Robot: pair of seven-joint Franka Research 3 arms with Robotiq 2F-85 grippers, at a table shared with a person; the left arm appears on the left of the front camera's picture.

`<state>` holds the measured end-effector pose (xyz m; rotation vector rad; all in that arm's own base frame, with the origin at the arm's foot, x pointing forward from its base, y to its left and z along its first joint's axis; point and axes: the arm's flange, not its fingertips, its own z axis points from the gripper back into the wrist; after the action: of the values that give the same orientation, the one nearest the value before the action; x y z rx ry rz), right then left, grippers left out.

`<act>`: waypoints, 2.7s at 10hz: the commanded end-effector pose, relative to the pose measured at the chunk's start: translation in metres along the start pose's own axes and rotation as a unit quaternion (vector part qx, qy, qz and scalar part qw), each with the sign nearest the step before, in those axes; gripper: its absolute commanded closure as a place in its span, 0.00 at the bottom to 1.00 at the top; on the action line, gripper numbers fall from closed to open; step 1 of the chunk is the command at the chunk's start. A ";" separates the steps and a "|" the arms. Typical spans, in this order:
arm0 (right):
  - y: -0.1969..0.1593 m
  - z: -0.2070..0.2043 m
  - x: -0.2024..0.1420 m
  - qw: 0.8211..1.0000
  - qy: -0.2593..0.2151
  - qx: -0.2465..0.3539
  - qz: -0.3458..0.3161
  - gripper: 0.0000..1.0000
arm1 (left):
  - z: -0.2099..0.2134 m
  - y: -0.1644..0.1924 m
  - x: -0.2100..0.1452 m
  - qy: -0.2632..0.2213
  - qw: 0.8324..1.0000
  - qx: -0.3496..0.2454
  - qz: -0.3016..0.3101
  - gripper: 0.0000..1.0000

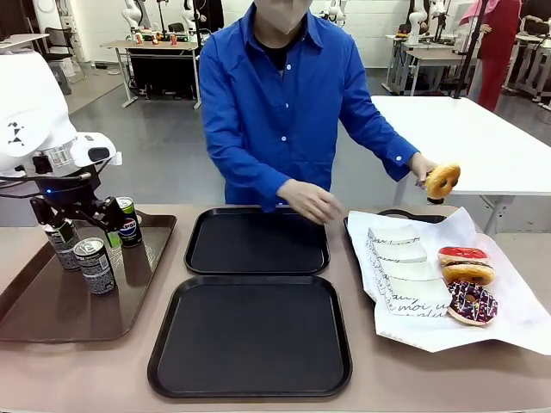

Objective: Set up donuts and drinks on trays.
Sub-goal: Pick up one Pepsi coke and place it on the Flat Tray.

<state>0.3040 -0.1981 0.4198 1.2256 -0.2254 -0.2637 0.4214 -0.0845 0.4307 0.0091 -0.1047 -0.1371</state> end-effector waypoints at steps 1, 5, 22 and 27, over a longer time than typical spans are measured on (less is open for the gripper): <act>0.000 -0.002 0.002 1.000 0.000 0.005 0.001 0.00 | -0.008 0.002 -0.007 -0.003 1.000 0.021 0.013 0.00; 0.000 -0.002 0.002 1.000 0.000 0.005 0.001 0.00 | -0.025 0.011 -0.009 0.010 1.000 -0.001 0.028 0.00; 0.000 -0.002 0.002 1.000 0.000 0.005 0.001 0.00 | -0.049 0.011 0.007 0.029 0.999 -0.021 0.030 1.00; 0.000 -0.002 0.002 1.000 0.000 0.005 0.001 0.00 | -0.021 0.003 0.004 0.049 0.999 -0.004 0.012 0.60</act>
<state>0.3040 -0.1981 0.4198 1.2256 -0.2254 -0.2637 0.4307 -0.0773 0.3859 -0.0212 -0.0102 -0.0972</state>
